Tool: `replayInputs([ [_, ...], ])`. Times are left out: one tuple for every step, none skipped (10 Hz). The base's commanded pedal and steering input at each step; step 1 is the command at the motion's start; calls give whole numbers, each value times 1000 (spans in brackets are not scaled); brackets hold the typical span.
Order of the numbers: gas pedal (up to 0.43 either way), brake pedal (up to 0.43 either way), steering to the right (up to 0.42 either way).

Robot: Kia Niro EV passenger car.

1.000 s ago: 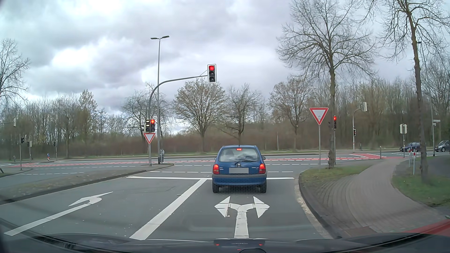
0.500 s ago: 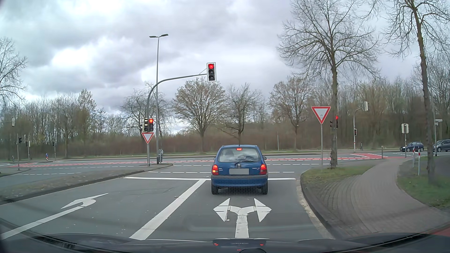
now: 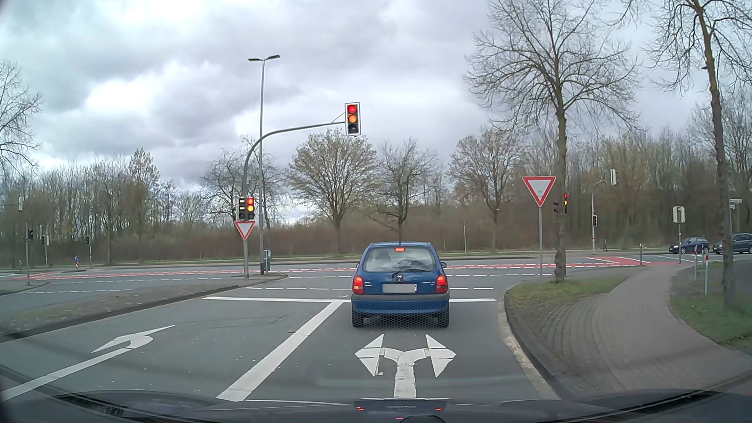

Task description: Follow the waypoints while adhering to traffic rules and regulations

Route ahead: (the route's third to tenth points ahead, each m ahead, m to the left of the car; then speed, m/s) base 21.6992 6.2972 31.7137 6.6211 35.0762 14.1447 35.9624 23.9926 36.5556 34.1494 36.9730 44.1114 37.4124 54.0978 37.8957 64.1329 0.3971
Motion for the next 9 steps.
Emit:
replayInputs([
  [0, 165, 5],
  [0, 159, 5],
  [0, 159, 5],
  [0, 159, 5],
  [0, 152, 5],
  [0, 152, 5],
  [0, 152, 5],
  [0, 152, 5],
  [0, 146, 5],
])
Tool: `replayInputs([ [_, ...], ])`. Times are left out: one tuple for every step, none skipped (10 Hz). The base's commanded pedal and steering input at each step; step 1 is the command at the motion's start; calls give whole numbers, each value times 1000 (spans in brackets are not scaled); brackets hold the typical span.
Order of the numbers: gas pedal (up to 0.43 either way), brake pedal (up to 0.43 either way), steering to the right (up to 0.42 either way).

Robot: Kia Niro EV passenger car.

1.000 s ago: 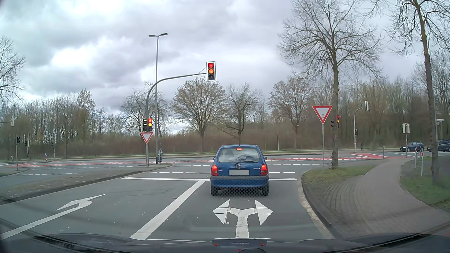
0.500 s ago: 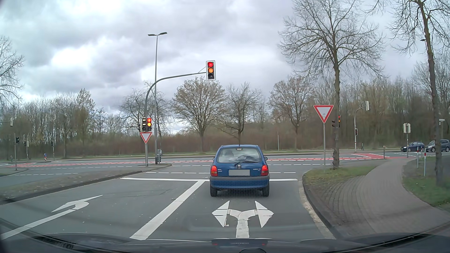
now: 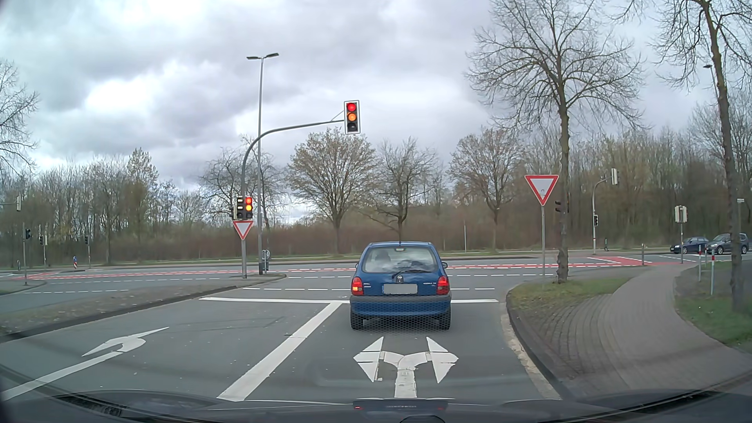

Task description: Follow the waypoints while adhering to traffic rules and regulations

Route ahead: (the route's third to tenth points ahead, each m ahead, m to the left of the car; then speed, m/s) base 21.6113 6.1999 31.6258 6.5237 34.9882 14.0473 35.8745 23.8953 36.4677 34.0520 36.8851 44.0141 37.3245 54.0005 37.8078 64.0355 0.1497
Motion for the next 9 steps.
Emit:
replayInputs([
  [0, 146, 5],
  [0, 140, 5],
  [0, 140, 5],
  [0, 128, 5],
  [0, 116, 5],
  [0, 104, 5],
  [0, 98, 5],
  [0, 98, 5],
  [0, 85, 5],
])
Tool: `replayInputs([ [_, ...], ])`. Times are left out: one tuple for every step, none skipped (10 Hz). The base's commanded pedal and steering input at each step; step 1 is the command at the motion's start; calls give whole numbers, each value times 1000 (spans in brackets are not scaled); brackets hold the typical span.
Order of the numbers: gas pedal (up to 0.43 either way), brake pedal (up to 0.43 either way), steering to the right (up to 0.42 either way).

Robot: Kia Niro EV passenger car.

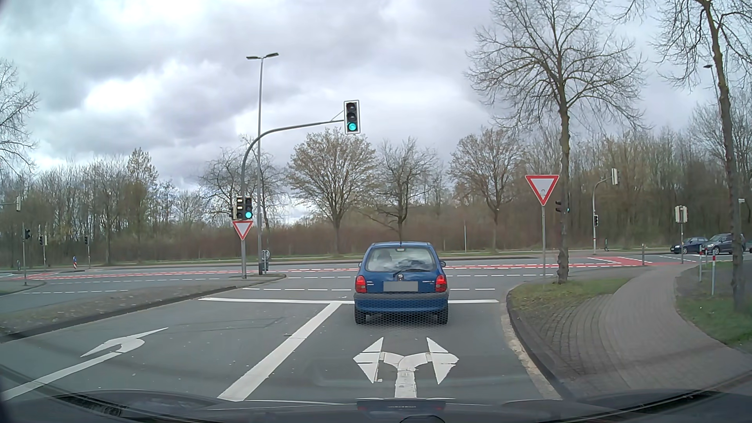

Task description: Follow the waypoints while adhering to traffic rules and regulations

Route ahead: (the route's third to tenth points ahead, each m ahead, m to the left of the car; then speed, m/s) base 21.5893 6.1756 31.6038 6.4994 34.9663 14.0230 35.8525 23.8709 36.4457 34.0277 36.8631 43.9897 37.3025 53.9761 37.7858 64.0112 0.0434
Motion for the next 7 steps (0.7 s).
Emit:
replayInputs([
  [0, 67, 5],
  [0, 18, 5],
  [0, 0, 5],
  [0, 0, 5],
  [0, 0, 5],
  [0, 0, 5],
  [0, 0, 5],
])
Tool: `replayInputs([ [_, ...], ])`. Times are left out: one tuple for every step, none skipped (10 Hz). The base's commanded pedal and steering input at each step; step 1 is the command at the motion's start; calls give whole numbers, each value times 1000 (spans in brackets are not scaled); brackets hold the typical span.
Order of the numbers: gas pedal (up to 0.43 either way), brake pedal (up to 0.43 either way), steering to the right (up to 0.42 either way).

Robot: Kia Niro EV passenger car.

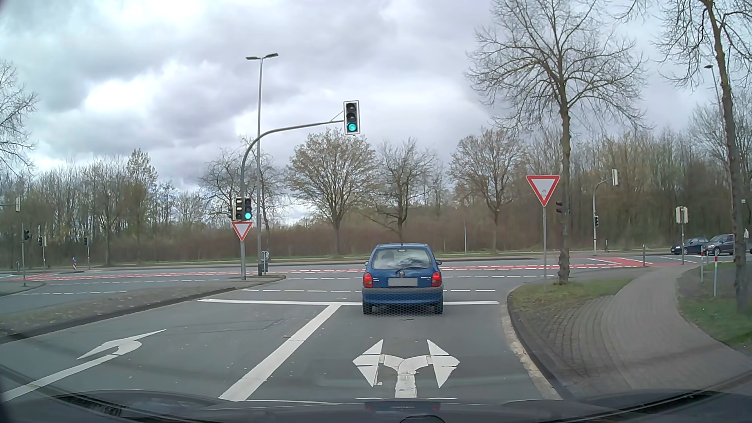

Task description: Follow the waypoints while adhering to traffic rules and regulations

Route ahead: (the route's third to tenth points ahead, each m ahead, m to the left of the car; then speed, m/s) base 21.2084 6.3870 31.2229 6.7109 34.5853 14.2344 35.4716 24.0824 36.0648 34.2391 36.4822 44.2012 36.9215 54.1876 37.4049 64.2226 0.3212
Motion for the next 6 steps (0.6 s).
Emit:
replayInputs([
  [0, 0, 5],
  [0, 0, 5],
  [0, 0, 5],
  [0, 0, 5],
  [8, 0, 5],
  [110, 0, 5],
])
